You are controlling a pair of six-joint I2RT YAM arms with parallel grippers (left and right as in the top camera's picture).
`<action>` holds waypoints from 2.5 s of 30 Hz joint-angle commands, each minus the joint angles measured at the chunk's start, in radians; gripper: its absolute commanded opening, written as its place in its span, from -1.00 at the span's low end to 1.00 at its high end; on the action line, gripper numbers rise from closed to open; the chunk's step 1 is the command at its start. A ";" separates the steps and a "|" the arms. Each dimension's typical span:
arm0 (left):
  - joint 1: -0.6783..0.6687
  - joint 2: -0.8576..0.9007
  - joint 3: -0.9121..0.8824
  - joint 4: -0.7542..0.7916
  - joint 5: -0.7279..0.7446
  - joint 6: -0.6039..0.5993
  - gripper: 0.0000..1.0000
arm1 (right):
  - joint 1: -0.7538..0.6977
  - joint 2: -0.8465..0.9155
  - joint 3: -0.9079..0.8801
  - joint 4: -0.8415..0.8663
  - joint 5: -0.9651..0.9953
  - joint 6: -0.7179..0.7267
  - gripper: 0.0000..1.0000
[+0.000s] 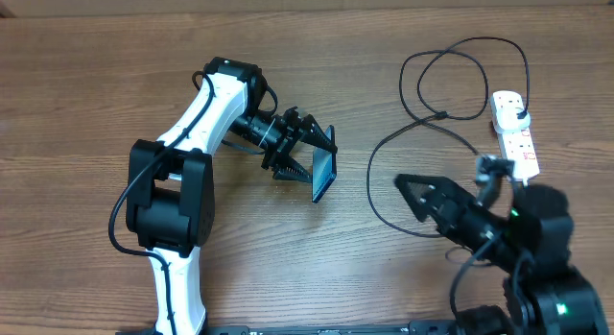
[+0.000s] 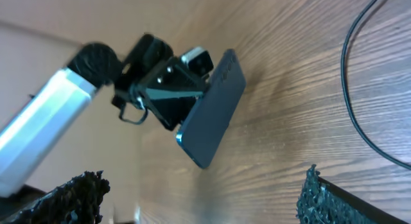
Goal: Plug charger to phone and switch on socket
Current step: 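Move the right gripper toward the phone held by the left gripper, then close the right gripper on the phone's edge beside the left gripper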
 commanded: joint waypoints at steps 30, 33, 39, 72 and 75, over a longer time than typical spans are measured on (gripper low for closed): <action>-0.006 0.010 0.029 0.012 0.053 0.008 0.36 | 0.759 0.599 0.049 0.389 0.932 0.106 0.99; -0.006 0.010 0.029 0.013 0.053 0.008 0.36 | 0.759 0.603 0.049 0.410 0.932 0.106 0.92; -0.006 0.010 0.029 0.016 0.053 0.004 0.36 | 0.759 0.605 0.048 0.461 0.932 0.126 0.34; -0.006 0.010 0.029 0.016 0.053 0.005 0.36 | 0.759 0.703 0.043 0.557 0.996 0.162 -0.26; -0.006 0.010 0.029 0.016 0.052 0.005 0.36 | 0.759 0.703 0.043 0.556 0.995 0.163 -0.35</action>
